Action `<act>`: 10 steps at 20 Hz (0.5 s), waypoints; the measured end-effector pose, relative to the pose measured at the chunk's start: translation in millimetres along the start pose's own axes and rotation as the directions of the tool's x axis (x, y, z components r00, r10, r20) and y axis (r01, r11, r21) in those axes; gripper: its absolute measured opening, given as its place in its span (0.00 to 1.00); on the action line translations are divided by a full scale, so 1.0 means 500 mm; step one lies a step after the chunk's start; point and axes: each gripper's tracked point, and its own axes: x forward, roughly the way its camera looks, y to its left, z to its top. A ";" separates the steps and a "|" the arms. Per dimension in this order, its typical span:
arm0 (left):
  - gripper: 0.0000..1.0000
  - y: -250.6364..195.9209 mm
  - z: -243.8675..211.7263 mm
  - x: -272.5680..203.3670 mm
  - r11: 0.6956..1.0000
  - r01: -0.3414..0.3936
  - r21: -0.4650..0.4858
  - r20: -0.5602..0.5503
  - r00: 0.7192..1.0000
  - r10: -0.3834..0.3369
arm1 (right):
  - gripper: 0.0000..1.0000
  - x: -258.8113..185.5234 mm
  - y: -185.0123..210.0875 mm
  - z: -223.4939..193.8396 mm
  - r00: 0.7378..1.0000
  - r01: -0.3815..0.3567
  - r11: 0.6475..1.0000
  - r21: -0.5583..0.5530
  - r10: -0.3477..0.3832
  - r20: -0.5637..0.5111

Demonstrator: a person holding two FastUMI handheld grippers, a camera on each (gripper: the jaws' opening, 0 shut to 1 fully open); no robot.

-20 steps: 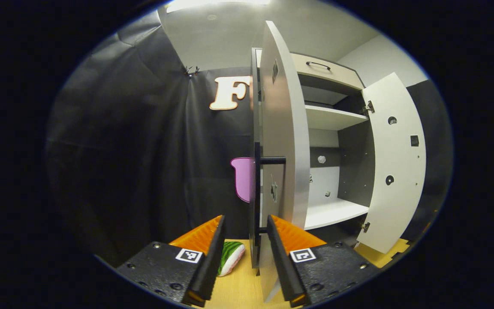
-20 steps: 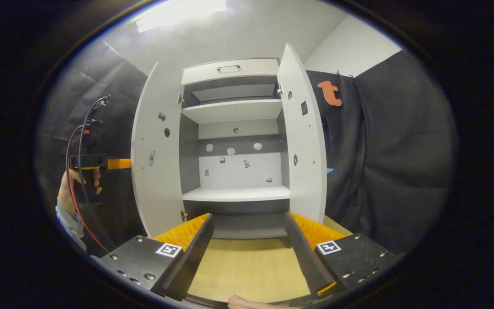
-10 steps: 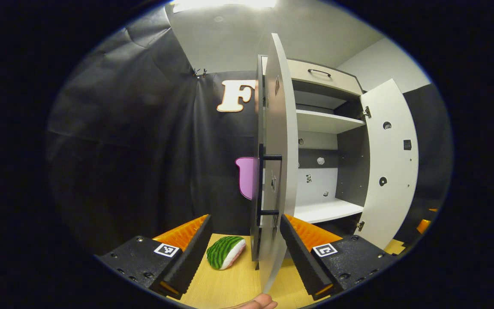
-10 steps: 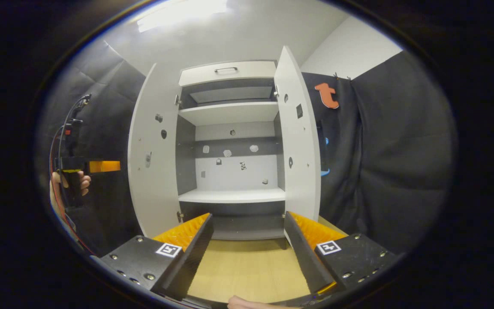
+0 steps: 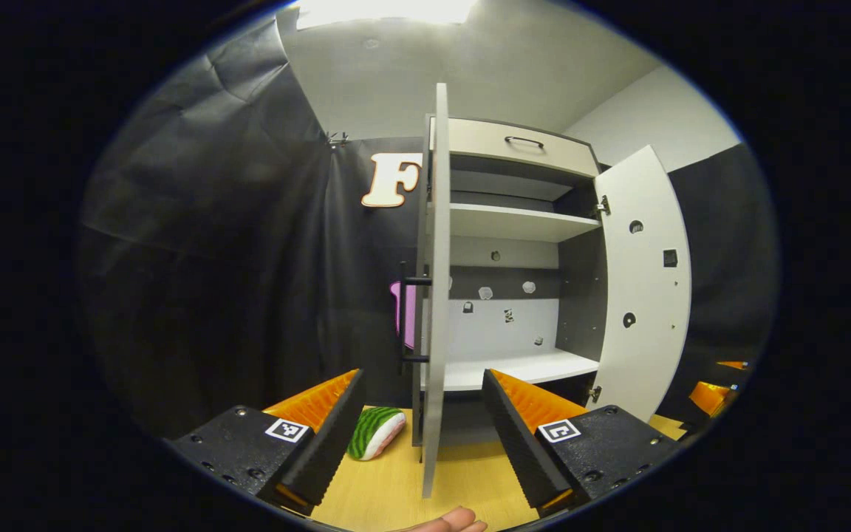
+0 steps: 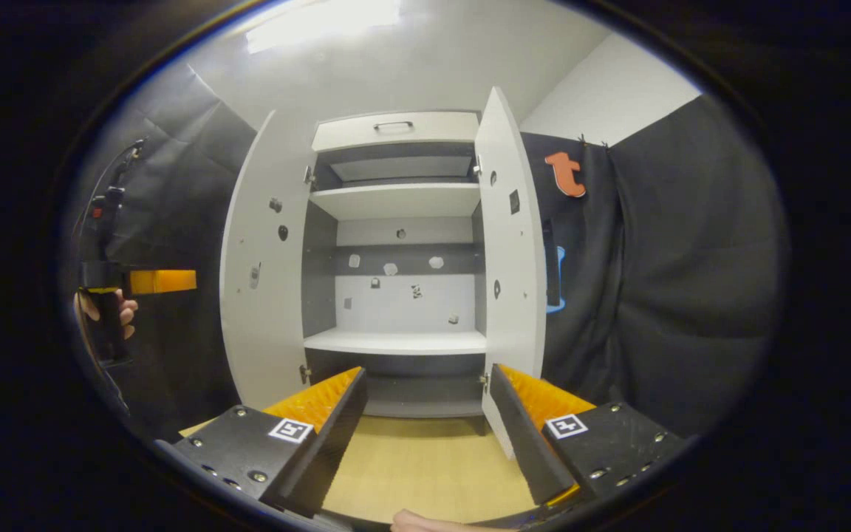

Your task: Open the right door of the double-door shoe cabinet with the right hand, and open the left door with the left hand.

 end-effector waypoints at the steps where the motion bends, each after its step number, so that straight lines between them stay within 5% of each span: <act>1: 0.97 -0.017 -0.001 -0.002 1.000 0.004 0.012 -0.001 1.000 -0.004 | 0.95 0.002 -0.003 0.005 1.000 0.000 1.000 -0.004 0.000 0.007; 10: 0.96 -0.174 -0.043 -0.011 0.997 0.072 0.005 -0.048 0.996 -0.072 | 0.99 0.010 -0.030 0.014 1.000 0.016 1.000 0.004 -0.016 0.017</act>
